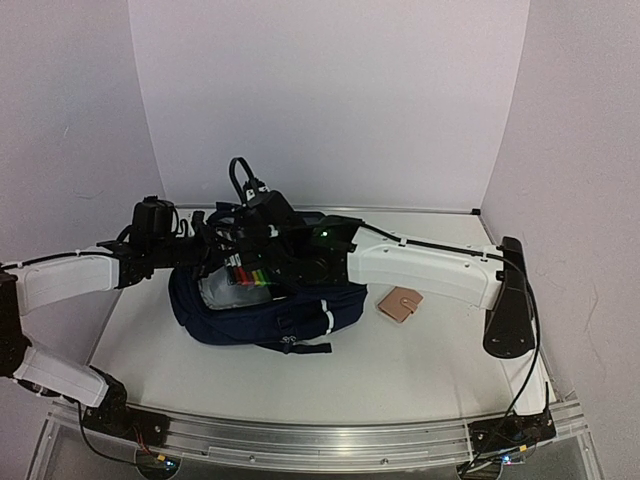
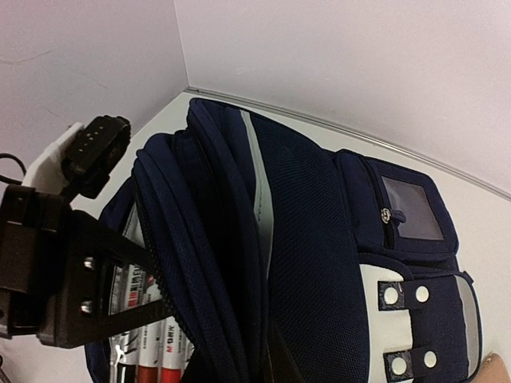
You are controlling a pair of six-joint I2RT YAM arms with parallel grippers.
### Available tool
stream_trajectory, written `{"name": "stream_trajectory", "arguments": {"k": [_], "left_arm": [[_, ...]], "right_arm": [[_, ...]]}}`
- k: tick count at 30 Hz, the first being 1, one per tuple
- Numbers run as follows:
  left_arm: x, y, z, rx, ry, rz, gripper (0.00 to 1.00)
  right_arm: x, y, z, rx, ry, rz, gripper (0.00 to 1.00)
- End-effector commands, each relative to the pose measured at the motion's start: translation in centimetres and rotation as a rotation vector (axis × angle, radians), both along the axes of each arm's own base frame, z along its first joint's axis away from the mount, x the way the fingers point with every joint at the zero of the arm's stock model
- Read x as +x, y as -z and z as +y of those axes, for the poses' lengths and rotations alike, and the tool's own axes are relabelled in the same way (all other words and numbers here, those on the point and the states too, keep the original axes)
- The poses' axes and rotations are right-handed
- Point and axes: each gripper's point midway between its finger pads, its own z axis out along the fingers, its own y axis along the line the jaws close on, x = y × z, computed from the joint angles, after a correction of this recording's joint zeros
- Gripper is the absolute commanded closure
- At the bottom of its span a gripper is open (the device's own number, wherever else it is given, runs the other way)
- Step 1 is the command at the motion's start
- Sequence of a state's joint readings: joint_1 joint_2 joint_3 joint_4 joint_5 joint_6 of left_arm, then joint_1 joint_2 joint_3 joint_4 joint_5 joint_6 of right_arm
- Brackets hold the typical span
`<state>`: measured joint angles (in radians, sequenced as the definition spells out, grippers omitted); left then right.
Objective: Pack the student bag
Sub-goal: Place the stationery in the student bag.
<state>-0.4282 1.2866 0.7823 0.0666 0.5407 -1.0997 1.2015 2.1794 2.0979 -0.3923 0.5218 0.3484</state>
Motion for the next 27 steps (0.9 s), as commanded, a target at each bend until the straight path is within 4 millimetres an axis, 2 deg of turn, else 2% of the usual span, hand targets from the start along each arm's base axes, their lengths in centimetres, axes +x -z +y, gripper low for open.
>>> {"name": "stream_trajectory", "arguments": {"k": [1, 7, 10, 12, 14, 17, 20, 24, 27], "left_arm": [[2.9, -2.5, -1.7, -0.037, -0.018, -0.119, 1.00], [5.1, -2.1, -4.0, -0.024, -0.043, -0.179, 1.00], [6.0, -0.8, -3.9, 0.044, -0.076, -0.175, 1.00], [6.1, 0.2, -3.5, 0.095, -0.084, -0.162, 0.95], [5.7, 0.8, -3.0, 0.146, -0.078, -0.150, 0.86], [4.4, 1.2, -2.2, 0.208, -0.055, -0.140, 0.56], [2.8, 1.2, -1.4, 0.247, -0.030, -0.127, 0.38], [0.9, 1.1, -0.5, 0.268, -0.012, -0.106, 0.26], [-0.3, 1.3, -0.4, 0.258, 0.008, -0.082, 0.25]], "right_arm": [[-1.6, -13.1, -1.2, 0.379, 0.015, -0.099, 1.00], [-1.8, -12.5, -1.3, 0.372, 0.021, -0.092, 1.00], [-1.7, -12.1, -1.6, 0.366, 0.037, -0.091, 1.00], [-1.5, -11.9, -1.9, 0.360, 0.052, -0.094, 1.00], [-1.4, -11.7, -2.5, 0.350, 0.077, -0.103, 1.00], [-1.2, -11.5, -3.1, 0.334, 0.101, -0.113, 1.00], [-1.1, -11.4, -3.5, 0.323, 0.114, -0.118, 1.00], [-1.1, -11.3, -3.6, 0.315, 0.122, -0.124, 1.00], [-1.0, -11.2, -3.5, 0.310, 0.122, -0.127, 1.00]]}}
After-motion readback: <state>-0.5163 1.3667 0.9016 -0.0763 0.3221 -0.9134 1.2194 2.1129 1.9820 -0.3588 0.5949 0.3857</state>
